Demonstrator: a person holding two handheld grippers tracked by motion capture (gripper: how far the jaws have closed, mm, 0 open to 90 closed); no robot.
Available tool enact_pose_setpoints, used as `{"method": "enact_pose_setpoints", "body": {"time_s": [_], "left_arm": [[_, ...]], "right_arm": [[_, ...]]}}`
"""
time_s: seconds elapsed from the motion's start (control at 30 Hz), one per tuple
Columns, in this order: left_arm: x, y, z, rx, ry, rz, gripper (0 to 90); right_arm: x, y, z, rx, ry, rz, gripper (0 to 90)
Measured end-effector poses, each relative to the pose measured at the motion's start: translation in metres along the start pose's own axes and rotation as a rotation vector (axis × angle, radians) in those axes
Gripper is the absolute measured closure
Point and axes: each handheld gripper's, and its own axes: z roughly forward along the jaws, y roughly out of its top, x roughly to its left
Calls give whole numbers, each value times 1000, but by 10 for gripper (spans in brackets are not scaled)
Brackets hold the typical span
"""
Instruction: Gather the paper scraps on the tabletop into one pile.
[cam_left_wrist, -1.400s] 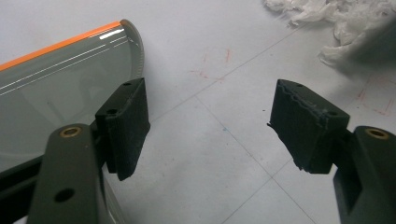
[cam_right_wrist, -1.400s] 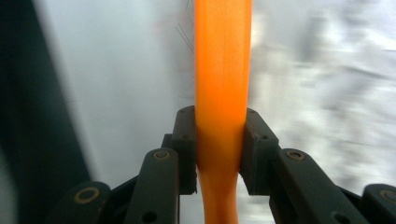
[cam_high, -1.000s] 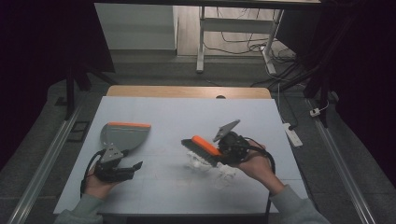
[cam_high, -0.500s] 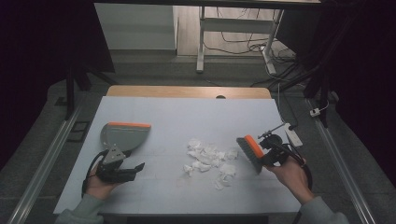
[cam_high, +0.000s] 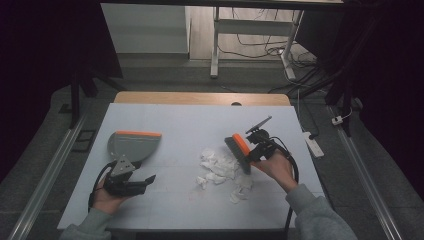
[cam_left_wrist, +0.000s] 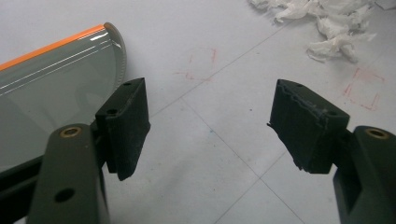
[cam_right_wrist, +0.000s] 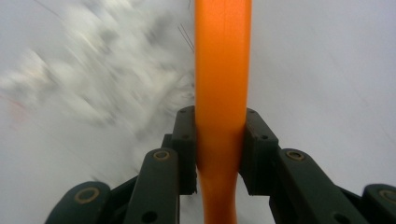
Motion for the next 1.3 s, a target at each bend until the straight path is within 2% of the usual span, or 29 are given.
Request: {"method": "enact_pose_setpoints", "body": {"time_s": [0.03, 0.13, 0.23, 0.37, 0.57, 0.6, 0.63, 0.67, 0.8, 0.9, 1.1, 1.13, 1.23, 1.3], "left_arm": [[0, 0, 0, 0, 0, -1, 293], [1, -1, -1, -2, 0, -2, 293], [1, -1, -1, -2, 1, -4, 293], [0, 0, 0, 1, 0, 3, 293], [0, 0, 0, 1, 5, -1, 294], [0, 0, 0, 2, 6, -1, 294], [-1, 0, 0, 3, 6, -1, 293], [-1, 0, 0, 3, 7, -1, 293], [-2, 0, 0, 4, 7, 1, 293], [-1, 0, -1, 2, 9, -3, 293], [0, -1, 0, 4, 9, -5, 294], [0, -1, 0, 4, 9, -5, 293], [0, -1, 0, 5, 9, -5, 294], [0, -1, 0, 6, 9, -4, 294]], "right_arm": [[2, 2, -1, -16, 10, -4, 706], [3, -1, -12, -74, 2, -16, 706], [-2, -14, -33, -133, -23, -22, 706], [-7, -36, -61, -178, -37, -74, 706], [-5, -65, -82, -190, -10, -230, 706], [-3, -69, -82, -195, 0, -287, 705], [0, -73, -82, -196, 30, -341, 705], [2, -76, -80, -181, 63, -371, 705], [15, -80, -66, -85, 58, -502, 706], [21, -79, -57, -40, 64, -560, 706], [27, -74, -54, -21, 120, -648, 707], [30, -75, -51, -5, 128, -676, 707], [42, -79, -43, 88, 155, -718, 707], [49, -80, -36, 114, 167, -782, 706]]}}
